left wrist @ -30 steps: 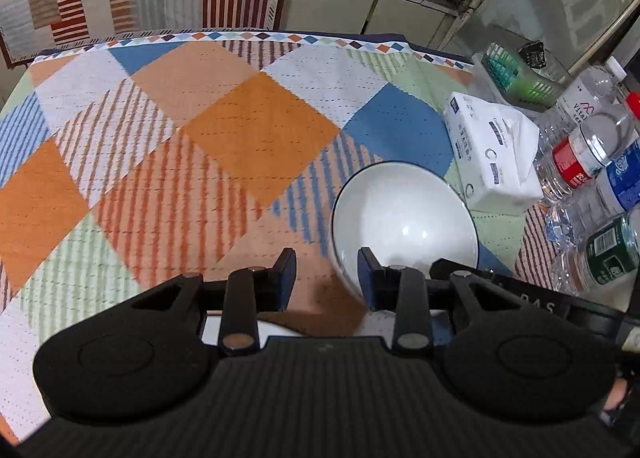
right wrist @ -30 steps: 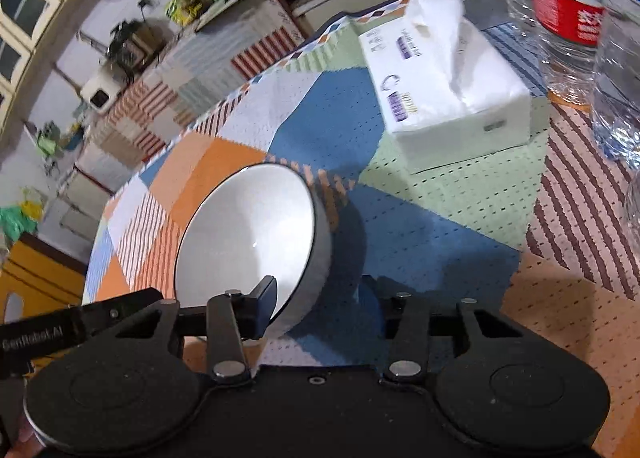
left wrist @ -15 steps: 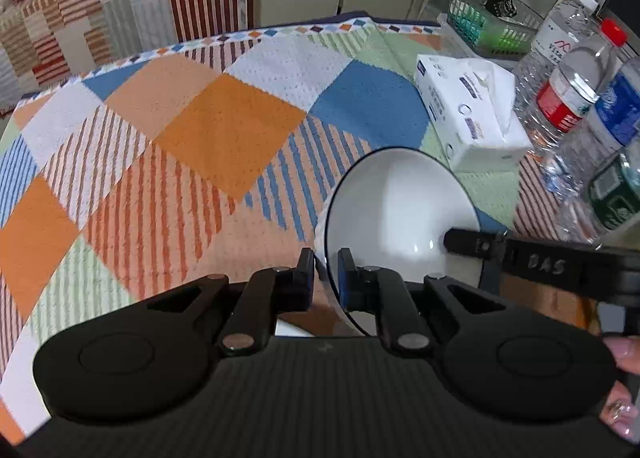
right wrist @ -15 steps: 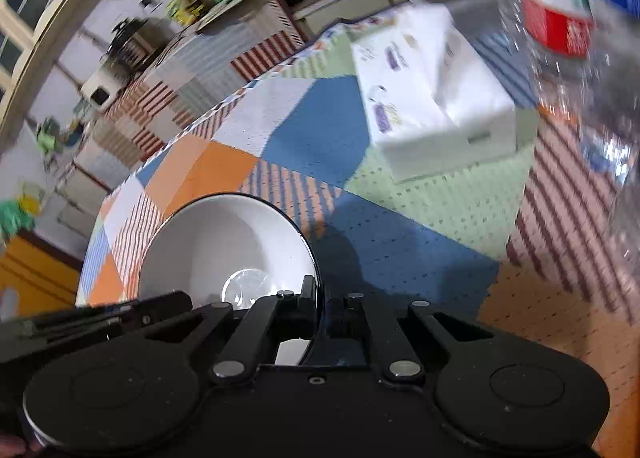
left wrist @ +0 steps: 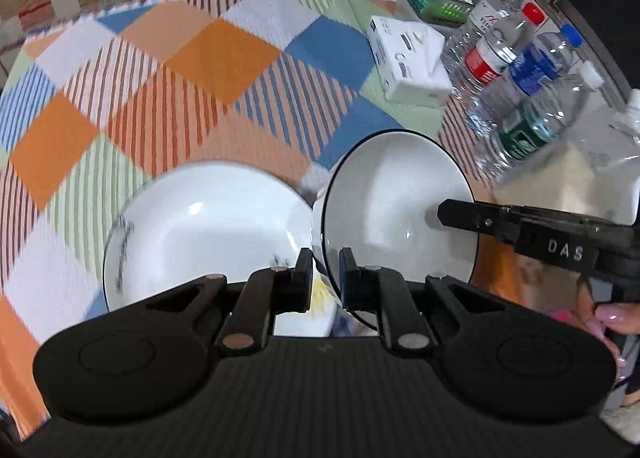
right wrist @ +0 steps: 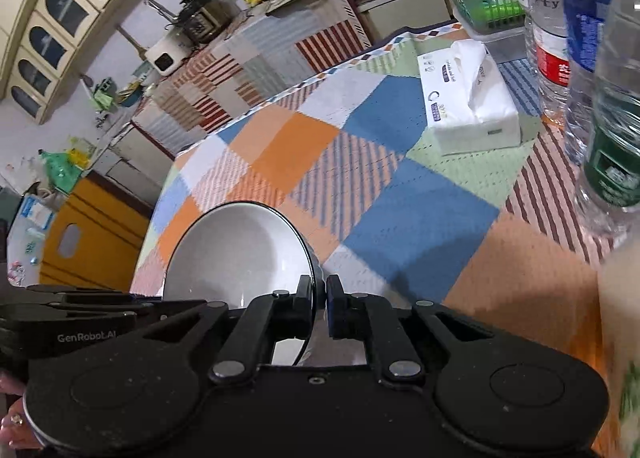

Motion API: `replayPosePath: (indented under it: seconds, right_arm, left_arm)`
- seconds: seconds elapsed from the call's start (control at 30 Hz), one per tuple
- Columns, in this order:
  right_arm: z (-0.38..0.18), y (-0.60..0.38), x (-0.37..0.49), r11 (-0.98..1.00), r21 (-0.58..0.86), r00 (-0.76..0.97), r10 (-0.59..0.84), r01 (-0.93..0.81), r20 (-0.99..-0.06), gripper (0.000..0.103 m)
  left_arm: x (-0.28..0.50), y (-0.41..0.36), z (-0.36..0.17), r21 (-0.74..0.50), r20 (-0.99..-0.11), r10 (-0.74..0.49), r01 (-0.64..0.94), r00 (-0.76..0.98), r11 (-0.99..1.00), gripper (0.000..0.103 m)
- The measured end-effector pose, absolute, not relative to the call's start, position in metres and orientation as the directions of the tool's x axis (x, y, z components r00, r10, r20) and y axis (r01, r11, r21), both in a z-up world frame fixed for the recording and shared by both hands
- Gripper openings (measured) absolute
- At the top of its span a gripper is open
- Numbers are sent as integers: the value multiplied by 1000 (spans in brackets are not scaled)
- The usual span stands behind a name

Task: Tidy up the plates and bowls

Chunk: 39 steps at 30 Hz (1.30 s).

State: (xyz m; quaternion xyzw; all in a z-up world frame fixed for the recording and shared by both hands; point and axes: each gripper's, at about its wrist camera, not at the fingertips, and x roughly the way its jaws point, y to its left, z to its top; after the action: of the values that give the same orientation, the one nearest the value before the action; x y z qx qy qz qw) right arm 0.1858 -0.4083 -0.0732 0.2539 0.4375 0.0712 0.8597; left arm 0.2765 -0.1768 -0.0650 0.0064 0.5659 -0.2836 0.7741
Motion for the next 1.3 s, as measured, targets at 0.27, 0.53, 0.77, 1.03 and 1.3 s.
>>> replayPosePath:
  seconds: [0.27,0.53,0.77,1.03,1.3]
  right_arm:
    - [-66,-389,148,880,471,562,363,54,-743,11]
    - [-68,-371,120,920,392,551,338,-22,-763,12]
    - [-71,-366,105,943,329,544,302,-51,-782,11]
    - [-84,-360,97,960,270,526,268,-75,-807,11]
    - [-90,-329,88,984,45,580,139,-173,-803,11]
  left_arm:
    - [237,-164,-62,-306,-903,-400,418,156,855,12]
    - [219,-152,-85,-387,-907,-421,344,27,855,11]
    - [202,-162,-105,-418,-905,-419,325,-72,848,11]
    - [196,-170,-116,-384,-922,-375,335,-93,860,11]
    - [199,-171,-125,-375,-927,-359,314,-112,872,14]
